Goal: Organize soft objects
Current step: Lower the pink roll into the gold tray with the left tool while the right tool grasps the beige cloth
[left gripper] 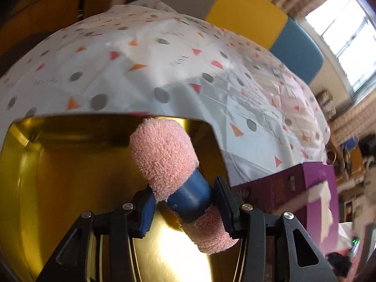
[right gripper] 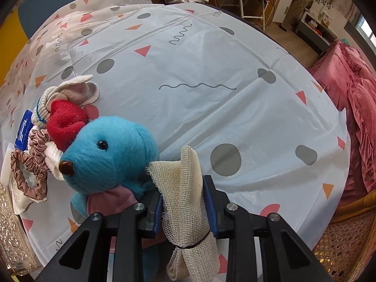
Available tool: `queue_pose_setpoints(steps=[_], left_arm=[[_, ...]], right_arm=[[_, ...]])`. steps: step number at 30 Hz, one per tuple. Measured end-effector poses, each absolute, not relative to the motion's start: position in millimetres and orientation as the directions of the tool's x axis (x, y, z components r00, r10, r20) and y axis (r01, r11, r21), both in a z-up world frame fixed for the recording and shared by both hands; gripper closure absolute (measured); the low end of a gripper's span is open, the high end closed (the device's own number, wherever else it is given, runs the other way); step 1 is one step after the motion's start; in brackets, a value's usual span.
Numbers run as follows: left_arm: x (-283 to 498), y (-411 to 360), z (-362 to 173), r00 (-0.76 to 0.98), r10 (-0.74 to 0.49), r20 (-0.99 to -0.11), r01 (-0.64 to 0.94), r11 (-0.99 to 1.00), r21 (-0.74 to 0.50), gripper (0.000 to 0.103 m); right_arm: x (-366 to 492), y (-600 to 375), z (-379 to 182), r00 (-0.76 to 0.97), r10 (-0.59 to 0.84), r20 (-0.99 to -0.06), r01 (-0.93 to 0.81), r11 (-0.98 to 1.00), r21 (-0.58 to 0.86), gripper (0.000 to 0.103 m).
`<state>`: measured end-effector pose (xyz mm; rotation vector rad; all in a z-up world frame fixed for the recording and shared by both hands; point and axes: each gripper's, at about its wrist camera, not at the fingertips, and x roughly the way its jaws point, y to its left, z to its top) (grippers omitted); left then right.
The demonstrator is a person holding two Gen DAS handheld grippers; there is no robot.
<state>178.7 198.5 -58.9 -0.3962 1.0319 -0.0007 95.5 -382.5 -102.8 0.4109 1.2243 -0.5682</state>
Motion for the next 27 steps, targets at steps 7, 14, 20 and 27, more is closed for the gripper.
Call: queue_pose_setpoints(steps=[7, 14, 20, 27], left_arm=[[179, 208, -52, 0.557, -0.103, -0.824, -0.220, 0.938, -0.266, 0.032], [109, 210, -31, 0.630, -0.010, -0.777, -0.237, 0.950, -0.204, 0.032], [44, 187, -33, 0.653, -0.020, -0.757, -0.172, 0.969, -0.175, 0.032], [3, 177, -40, 0.653, -0.007, -0.758, -0.174, 0.972, -0.159, 0.032]], right_arm=[[106, -364, -102, 0.228, -0.230, -0.946, 0.554, 0.829, -0.068, 0.076], [115, -345, -108, 0.226, -0.255, -0.940, 0.521, 0.847, -0.104, 0.080], [103, -347, -96, 0.264, -0.205, -0.943, 0.524, 0.851, -0.038, 0.084], [88, -346, -66, 0.441, -0.113, -0.891, 0.483, 0.866, 0.129, 0.085]])
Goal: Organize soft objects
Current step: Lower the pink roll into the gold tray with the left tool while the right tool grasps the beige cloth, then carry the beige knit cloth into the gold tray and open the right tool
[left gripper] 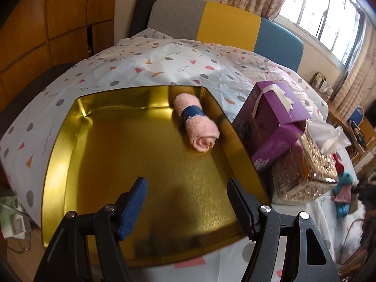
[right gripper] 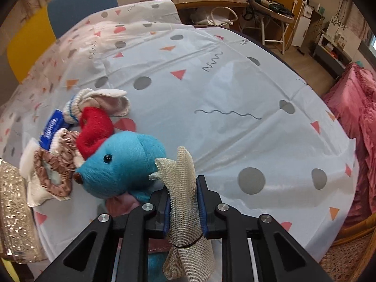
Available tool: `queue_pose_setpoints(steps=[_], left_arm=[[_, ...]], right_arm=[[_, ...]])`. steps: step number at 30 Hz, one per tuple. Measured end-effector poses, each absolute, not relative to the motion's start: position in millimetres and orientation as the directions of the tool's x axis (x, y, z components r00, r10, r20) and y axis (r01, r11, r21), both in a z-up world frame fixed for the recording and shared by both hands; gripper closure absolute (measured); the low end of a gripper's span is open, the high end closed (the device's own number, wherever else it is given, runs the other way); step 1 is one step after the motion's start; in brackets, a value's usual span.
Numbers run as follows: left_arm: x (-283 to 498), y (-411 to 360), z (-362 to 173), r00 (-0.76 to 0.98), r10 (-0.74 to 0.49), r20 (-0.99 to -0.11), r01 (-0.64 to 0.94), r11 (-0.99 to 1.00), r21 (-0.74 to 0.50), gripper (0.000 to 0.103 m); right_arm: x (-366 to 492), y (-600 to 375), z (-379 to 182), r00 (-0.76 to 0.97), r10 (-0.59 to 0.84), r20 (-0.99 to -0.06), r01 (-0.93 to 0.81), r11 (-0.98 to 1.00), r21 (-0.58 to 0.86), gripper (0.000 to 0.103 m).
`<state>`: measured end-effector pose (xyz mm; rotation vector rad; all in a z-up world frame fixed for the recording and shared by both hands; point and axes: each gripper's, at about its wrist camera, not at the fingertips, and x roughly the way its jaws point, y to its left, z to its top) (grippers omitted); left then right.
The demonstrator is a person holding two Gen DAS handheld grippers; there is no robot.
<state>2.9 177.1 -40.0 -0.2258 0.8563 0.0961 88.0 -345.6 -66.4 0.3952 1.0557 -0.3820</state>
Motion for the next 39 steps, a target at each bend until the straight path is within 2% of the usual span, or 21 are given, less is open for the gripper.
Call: queue_pose_setpoints(steps=[3, 8, 10, 18, 25, 31, 39], left_arm=[[-5, 179, -41, 0.644, 0.030, -0.765, -0.207, 0.969, -0.136, 0.032], [-16, 186, -38, 0.645, 0.073, -0.760, -0.252, 0.960, -0.121, 0.032], [-20, 190, -35, 0.654, 0.081, -0.753, -0.261, 0.957, -0.123, 0.032], [-29, 198, -29, 0.669, 0.083, -0.739, -0.271, 0.953, -0.139, 0.032], [-32, 196, -29, 0.673, 0.081, -0.735, -0.263, 0.955, -0.135, 0.032], [-32, 198, -32, 0.666, 0.078, -0.742, -0.271, 0.952, -0.144, 0.032], [-35, 211, -34, 0.673, 0.095, -0.734, -0.304, 0.940, -0.157, 0.032]], right_arm=[[86, -334, -56, 0.490, -0.090, -0.867, 0.418, 0.897, 0.143, 0.085], [100, -322, -73, 0.407, -0.124, -0.905, 0.357, 0.934, 0.032, 0.086], [100, -320, -72, 0.422, -0.126, -0.898, 0.342, 0.939, 0.029, 0.086], [77, -337, -28, 0.612, -0.202, -0.764, 0.424, 0.900, 0.102, 0.086], [67, -314, 7, 0.716, -0.138, -0.684, 0.341, 0.925, 0.170, 0.086], [65, -248, 35, 0.771, 0.038, -0.636, 0.146, 0.961, 0.234, 0.086], [57, -117, 78, 0.693, 0.447, -0.565, -0.284, 0.890, 0.356, 0.086]])
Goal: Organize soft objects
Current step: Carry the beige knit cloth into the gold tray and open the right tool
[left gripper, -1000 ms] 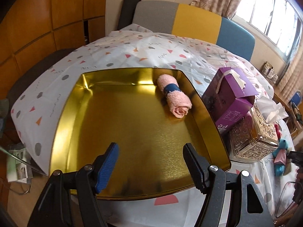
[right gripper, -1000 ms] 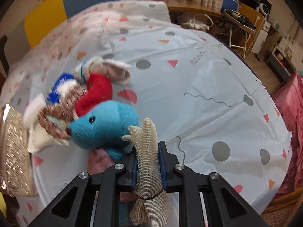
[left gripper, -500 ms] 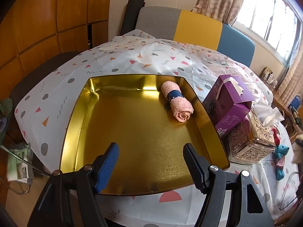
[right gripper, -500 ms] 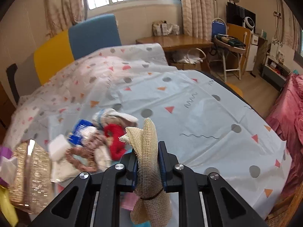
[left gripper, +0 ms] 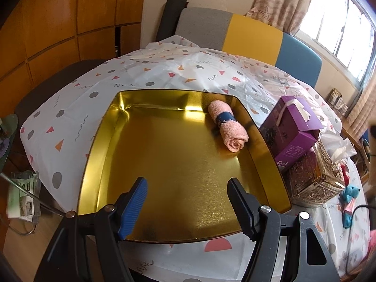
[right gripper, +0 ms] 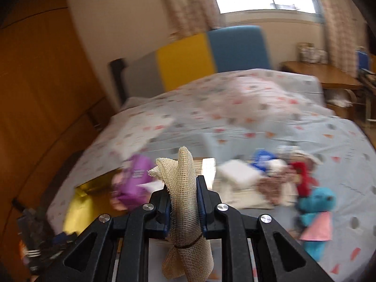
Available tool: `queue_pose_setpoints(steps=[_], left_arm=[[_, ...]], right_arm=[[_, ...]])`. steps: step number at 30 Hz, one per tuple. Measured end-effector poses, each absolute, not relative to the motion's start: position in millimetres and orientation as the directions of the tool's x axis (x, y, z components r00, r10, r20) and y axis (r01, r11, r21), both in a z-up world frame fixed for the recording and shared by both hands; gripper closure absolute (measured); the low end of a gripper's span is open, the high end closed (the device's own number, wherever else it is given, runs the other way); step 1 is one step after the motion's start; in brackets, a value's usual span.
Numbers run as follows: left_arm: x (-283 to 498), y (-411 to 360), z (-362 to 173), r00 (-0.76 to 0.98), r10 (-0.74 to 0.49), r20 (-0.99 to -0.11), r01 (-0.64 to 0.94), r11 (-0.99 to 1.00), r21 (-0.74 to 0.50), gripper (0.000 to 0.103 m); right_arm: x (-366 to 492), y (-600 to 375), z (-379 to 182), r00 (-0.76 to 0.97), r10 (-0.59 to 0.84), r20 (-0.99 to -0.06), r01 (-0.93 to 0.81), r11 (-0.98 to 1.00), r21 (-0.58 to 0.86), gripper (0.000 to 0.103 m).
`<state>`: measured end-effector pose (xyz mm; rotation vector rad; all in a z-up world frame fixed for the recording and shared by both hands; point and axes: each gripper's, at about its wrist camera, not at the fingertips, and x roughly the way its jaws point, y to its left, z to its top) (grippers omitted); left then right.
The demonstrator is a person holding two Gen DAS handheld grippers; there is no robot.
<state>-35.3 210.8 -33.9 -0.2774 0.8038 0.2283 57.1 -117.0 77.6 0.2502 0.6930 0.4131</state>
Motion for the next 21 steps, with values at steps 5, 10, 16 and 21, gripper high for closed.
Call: queue_pose_setpoints(steps=[5, 10, 16, 21], left_arm=[[-40, 221, -34, 0.675, 0.107, -0.730, -0.328, 0.930, -0.167, 0.032], [-43, 233, -40, 0.663, 0.122, -0.738, -0.364, 0.915, -0.175, 0.032], [-47, 238, -39, 0.662, 0.143, -0.736, -0.380, 0.910, -0.165, 0.032], [-51, 241, -39, 0.664, 0.150, -0.733, -0.382, 0.910, -0.160, 0.032]], right_arm=[[63, -35, 71, 0.554, 0.598, -0.579, -0.431, 0.801, 0.416, 0.086], [72, 25, 36, 0.430, 0.613, -0.663, -0.470, 0.779, 0.415, 0.086], [88, 70, 1, 0.379, 0.558, -0.738, -0.471, 0.803, 0.365, 0.083], [102, 85, -26, 0.381, 0.456, -0.804, -0.431, 0.857, 0.282, 0.075]])
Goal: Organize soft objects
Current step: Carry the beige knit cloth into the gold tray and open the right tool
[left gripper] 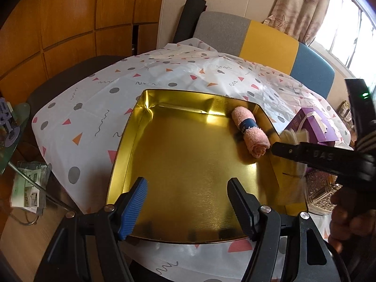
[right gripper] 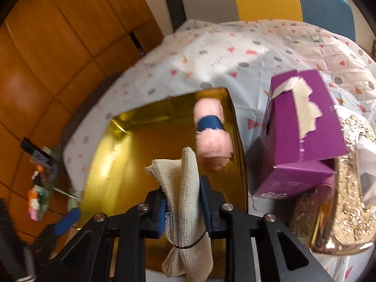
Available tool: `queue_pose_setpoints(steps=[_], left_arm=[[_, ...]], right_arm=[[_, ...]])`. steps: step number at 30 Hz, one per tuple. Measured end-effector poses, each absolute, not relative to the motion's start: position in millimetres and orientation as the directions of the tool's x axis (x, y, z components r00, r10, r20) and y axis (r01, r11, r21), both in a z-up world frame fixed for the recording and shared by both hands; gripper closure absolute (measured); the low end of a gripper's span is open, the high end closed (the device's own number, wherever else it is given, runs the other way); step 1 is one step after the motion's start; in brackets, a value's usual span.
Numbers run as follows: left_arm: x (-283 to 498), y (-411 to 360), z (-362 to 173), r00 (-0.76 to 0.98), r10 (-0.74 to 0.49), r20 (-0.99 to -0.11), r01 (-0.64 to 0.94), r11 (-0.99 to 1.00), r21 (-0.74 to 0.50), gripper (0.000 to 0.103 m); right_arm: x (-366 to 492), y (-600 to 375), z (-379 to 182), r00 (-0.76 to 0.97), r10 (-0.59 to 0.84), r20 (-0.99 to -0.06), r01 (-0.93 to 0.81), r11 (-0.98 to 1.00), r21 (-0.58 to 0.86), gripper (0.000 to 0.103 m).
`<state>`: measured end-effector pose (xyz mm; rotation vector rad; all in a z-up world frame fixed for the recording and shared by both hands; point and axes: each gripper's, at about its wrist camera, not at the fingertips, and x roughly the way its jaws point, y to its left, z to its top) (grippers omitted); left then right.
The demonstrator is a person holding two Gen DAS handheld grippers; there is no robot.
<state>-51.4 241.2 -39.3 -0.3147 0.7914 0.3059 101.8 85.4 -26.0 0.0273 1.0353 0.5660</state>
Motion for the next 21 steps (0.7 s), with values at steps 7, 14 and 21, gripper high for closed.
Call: queue_pose_setpoints(steps=[7, 14, 21], left_arm=[[-51, 247, -46, 0.648, 0.154, -0.746, -0.401, 0.902, -0.161, 0.032], [-50, 243, -47, 0.646, 0.159, -0.747, -0.396, 0.906, -0.150, 0.032], [-51, 234, -42, 0.652, 0.174, -0.738, -0.380, 0.917, -0.120, 0.029]], right_arm=[[98, 80, -32, 0.407, 0.411, -0.816, -0.415, 0.879, 0.235, 0.069], [81, 65, -16, 0.483, 0.407, -0.775, -0.412, 0.887, 0.209, 0.068], [64, 50, 5, 0.595, 0.365, -0.716, -0.406, 0.906, 0.124, 0.067]])
